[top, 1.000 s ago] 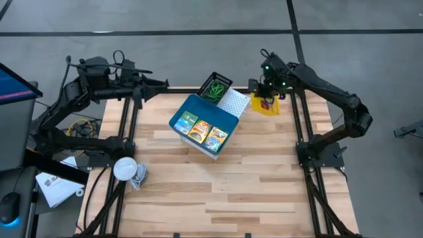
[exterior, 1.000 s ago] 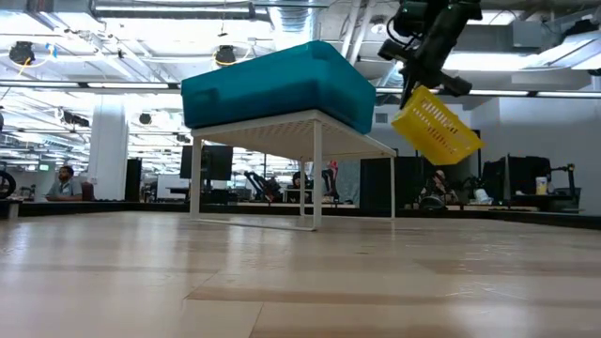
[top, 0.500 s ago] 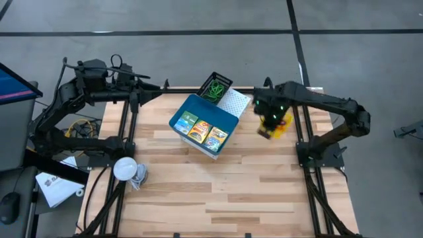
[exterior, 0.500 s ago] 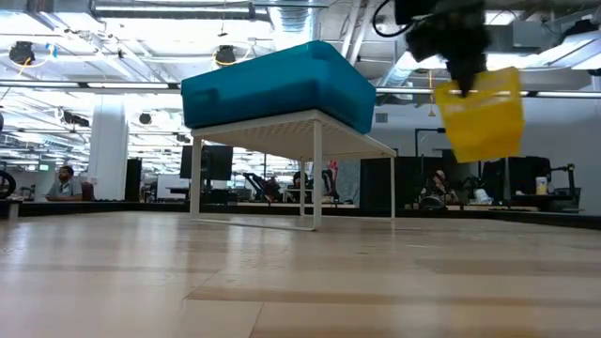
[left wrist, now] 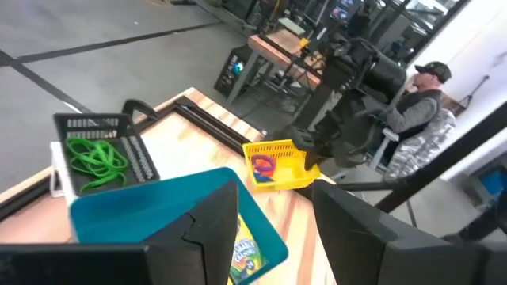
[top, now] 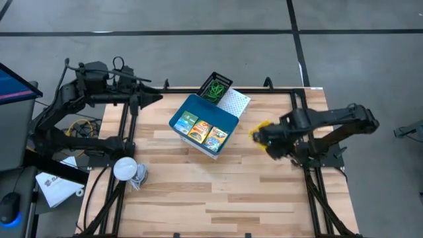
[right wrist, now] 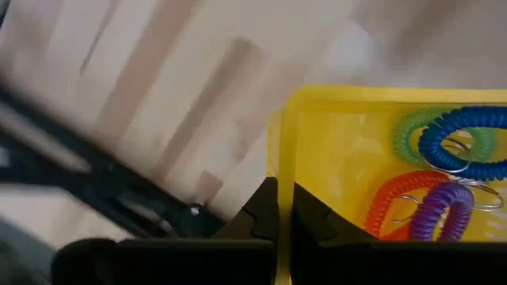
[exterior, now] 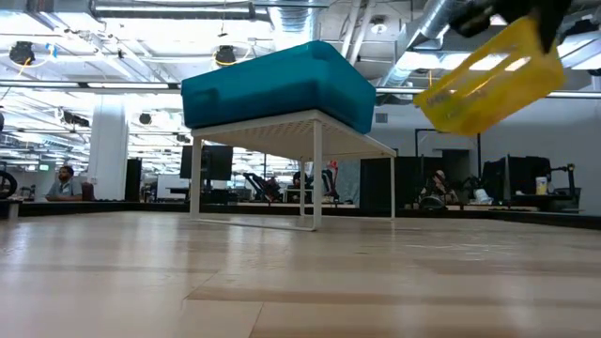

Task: Pick & Place Office Desk Supplies
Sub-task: Put the yellow bin with spring keychains on the shelf

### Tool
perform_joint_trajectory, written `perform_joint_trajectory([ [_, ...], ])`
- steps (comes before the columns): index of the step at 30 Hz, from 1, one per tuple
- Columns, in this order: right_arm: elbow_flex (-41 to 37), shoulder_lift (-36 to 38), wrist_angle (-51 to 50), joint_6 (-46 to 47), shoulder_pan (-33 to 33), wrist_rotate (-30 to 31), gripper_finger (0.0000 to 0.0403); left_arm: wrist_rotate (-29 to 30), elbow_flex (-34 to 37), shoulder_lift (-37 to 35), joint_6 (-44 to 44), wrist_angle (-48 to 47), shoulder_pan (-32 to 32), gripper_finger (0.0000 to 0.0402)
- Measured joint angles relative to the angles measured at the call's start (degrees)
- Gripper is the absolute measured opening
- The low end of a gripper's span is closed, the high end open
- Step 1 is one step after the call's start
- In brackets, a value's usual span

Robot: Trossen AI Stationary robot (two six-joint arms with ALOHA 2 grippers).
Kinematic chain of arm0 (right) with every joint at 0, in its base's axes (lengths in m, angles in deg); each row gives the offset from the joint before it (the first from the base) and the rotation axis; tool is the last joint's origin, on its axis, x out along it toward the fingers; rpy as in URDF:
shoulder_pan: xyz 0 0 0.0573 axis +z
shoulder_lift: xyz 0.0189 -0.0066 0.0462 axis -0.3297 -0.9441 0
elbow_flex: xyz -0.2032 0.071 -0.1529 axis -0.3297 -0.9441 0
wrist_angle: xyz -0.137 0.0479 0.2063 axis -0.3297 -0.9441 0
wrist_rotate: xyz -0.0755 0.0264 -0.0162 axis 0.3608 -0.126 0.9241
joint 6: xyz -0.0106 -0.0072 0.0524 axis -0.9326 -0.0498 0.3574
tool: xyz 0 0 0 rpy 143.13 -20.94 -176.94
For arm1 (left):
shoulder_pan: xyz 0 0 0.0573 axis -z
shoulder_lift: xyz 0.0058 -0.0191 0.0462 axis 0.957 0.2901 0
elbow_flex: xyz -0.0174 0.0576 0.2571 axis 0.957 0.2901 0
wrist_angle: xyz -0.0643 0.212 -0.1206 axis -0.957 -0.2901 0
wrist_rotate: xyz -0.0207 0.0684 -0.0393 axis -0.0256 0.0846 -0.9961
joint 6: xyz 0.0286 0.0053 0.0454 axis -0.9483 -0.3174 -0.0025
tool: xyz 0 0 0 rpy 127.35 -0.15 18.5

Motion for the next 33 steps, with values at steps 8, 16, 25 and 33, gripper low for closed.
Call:
perform_joint_trajectory([
  [8,-1.36,-3.57,1.72,-15.15,10.99,-1.32,0.0002,4.93,0.0,2.67,0.33,0.11,5.11,0.0159],
  [16,-11.01,-6.87,20.41,-14.24,16.19,-1.53,0.0002,5.21,-0.02,5.89,0.58,0.39,6.64,0.0159],
  [25,-18.96,-12.8,36.27,-10.44,21.61,-4.38,0.0002,5.21,0.0,6.03,2.47,0.69,6.64,0.0159],
  [33,-18.86,-19.48,39.63,7.16,23.31,-5.93,0.0039,4.75,-0.02,5.4,3.0,0.68,6.64,0.0159],
])
